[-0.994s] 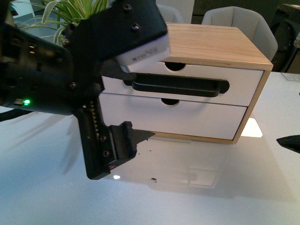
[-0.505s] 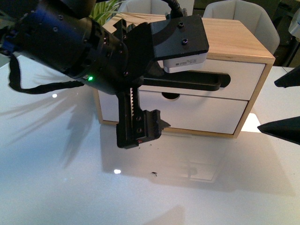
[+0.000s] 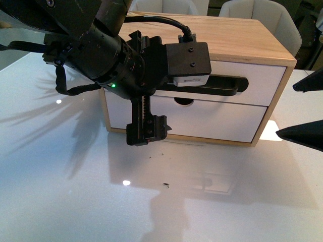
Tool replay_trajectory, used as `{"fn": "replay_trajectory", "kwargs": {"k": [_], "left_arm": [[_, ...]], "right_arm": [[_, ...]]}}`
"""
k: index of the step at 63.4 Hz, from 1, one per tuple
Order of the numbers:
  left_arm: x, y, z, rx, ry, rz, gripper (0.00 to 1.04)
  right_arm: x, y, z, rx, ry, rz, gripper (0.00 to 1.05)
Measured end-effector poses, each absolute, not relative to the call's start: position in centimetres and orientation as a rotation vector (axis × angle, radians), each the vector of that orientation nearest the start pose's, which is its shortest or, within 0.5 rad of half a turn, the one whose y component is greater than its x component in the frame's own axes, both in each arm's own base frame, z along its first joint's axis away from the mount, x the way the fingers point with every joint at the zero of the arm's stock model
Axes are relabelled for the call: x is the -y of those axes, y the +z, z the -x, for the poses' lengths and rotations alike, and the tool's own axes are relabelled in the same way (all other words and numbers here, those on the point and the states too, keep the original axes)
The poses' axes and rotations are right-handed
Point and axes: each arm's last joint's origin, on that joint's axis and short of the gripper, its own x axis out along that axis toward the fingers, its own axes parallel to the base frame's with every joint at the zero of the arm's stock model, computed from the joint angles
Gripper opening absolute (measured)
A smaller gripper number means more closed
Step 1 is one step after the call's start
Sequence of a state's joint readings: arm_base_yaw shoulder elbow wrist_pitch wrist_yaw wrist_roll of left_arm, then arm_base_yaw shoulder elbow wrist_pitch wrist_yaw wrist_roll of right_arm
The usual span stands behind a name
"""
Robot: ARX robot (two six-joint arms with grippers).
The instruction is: Pull drawer
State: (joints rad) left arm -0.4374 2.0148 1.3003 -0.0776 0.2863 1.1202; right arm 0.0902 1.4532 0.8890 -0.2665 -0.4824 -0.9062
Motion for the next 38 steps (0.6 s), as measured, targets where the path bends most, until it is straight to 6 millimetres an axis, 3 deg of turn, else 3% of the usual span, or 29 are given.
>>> {"fn": "replay_trajectory", "kwargs": {"k": [38], "left_arm": [[17.4, 15.2, -39.3, -0.347, -1.093, -1.027, 0.97]], "right_arm": [[-7.5, 20.6, -33.5, -0.484, 0.932, 0.696, 0.96]]}}
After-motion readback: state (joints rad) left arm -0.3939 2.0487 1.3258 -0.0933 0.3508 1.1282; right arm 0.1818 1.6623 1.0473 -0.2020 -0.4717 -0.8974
